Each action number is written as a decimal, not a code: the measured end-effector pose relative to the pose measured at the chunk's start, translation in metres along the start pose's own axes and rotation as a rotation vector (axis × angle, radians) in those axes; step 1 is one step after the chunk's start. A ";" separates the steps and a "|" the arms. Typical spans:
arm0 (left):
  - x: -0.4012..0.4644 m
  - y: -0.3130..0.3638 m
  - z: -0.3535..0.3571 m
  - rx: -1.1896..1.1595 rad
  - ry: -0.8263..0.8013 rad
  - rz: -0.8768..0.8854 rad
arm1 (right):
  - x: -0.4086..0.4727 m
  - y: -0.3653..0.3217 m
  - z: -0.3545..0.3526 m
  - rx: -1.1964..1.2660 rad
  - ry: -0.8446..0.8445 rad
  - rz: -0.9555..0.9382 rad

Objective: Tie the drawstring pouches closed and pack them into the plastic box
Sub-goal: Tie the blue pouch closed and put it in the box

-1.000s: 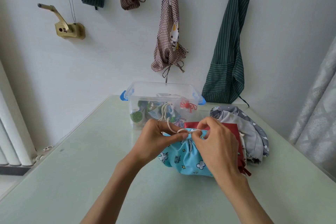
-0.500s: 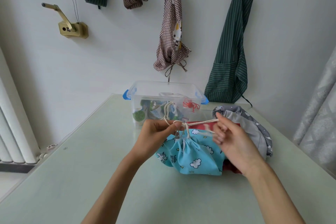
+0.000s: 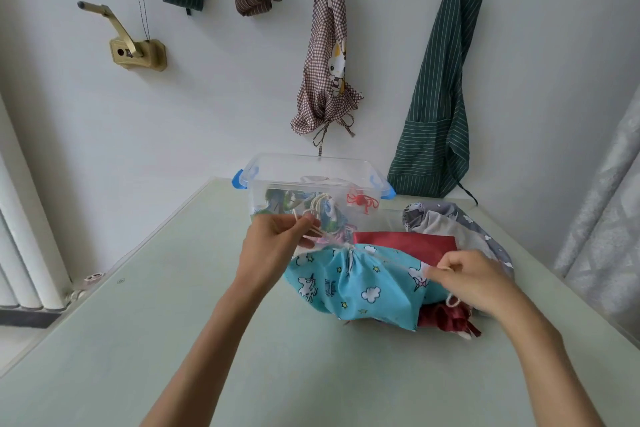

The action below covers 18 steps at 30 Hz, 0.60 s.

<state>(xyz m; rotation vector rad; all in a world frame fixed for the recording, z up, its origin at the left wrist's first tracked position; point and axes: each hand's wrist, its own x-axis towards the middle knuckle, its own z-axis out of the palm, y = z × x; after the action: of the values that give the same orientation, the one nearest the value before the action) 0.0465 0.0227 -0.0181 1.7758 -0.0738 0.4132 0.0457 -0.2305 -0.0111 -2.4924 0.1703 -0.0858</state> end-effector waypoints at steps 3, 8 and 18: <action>-0.002 0.005 -0.003 0.034 -0.138 -0.026 | -0.007 -0.013 0.000 -0.138 0.050 -0.138; -0.002 0.004 -0.008 0.122 -0.271 -0.133 | -0.030 -0.051 0.016 0.134 -0.225 -0.409; -0.004 0.007 -0.022 0.520 -0.651 -0.387 | -0.028 -0.051 0.063 0.042 -0.046 -0.360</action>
<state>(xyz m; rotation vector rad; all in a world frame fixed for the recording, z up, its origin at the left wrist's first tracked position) 0.0361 0.0415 -0.0090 2.3142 -0.0821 -0.4796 0.0300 -0.1487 -0.0311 -2.4536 -0.2977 -0.1787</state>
